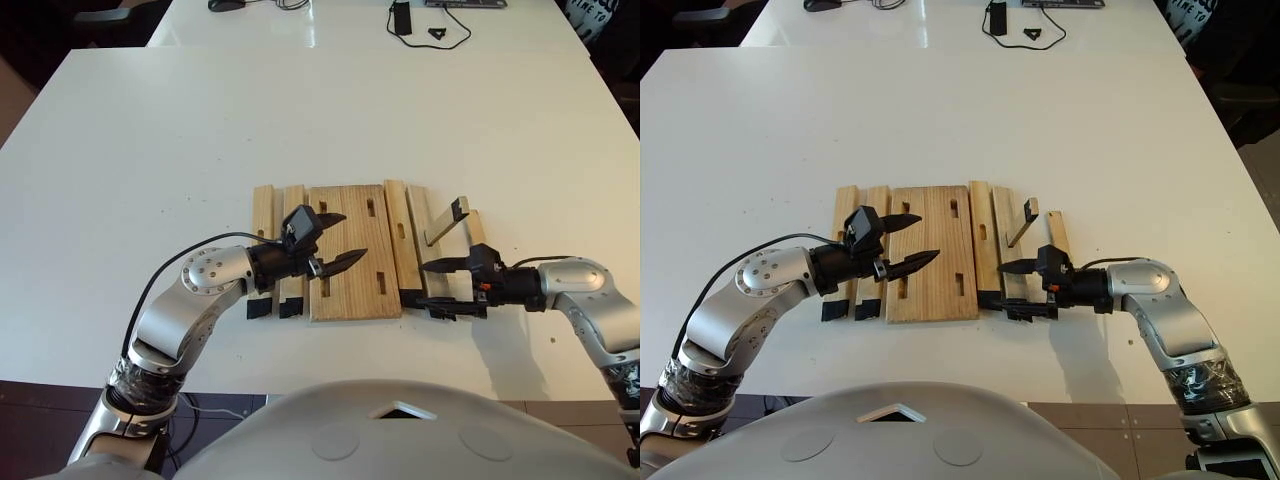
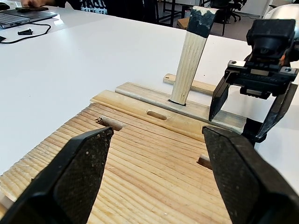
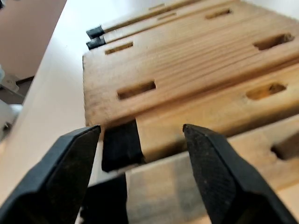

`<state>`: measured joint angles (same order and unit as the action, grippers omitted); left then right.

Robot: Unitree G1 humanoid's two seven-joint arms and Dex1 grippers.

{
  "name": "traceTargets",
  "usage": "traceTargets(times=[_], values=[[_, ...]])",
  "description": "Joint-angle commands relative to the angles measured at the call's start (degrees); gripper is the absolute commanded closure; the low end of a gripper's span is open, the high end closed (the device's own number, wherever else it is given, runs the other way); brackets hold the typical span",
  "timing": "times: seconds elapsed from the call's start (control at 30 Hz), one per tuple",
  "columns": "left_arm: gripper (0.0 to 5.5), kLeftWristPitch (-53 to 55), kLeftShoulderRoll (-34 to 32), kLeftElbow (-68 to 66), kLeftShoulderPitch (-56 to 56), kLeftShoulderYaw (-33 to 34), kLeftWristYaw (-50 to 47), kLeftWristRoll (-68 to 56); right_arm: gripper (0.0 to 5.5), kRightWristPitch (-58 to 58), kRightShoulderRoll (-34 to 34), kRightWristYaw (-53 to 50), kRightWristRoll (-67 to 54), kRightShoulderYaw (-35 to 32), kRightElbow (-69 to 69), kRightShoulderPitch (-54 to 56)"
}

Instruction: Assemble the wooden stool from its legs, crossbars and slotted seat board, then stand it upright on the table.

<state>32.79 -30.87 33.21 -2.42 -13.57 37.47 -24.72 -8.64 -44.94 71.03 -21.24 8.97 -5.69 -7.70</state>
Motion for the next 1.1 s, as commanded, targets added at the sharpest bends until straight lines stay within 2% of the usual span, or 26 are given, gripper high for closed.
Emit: traceTargets(times=[0.03, 0.3, 0.47, 0.6, 0.7, 0.77, 1.1], values=[[1.96, -0.2, -0.2, -0.2, 0.1, 0.4, 0.0, 0.6, 2.23, 3.6, -0.6, 0.7, 3.6, 0.4, 5.3, 0.8], [1.96, -0.6, 0.0, -0.1, -0.3, 0.0, -0.3, 1.0, 2.23, 8.0, -0.7, -1.1, 6.0, -1.2, 13.4, 5.5], [1.96, -0.9, 0.3, 0.3, -1.0, -0.3, -0.8, 1.4, 2.23, 2.2, -0.7, -1.4, -0.8, -5.2, 5.0, 4.1], [1.96, -1.0, 0.3, 1.0, -2.2, 0.5, -1.3, 1.3, 2.23, 0.5, -1.1, -7.4, -0.1, -10.4, -1.1, -2.2], [1.96, -1.4, 0.0, 1.3, -3.9, 1.2, -1.8, 1.6, 2.23, -1.4, 1.4, -15.8, 2.1, -13.5, -2.4, -5.1], [1.96, -1.3, 0.3, 1.3, -3.9, 1.6, -2.3, 1.6, 2.23, -5.1, 3.7, -18.3, -1.0, -14.6, -3.2, -5.6], [1.96, -0.7, 1.1, 0.6, -2.3, 1.7, -2.5, 1.6, 2.23, -9.6, 9.3, -25.4, 1.4, -11.6, -2.6, -6.1]])
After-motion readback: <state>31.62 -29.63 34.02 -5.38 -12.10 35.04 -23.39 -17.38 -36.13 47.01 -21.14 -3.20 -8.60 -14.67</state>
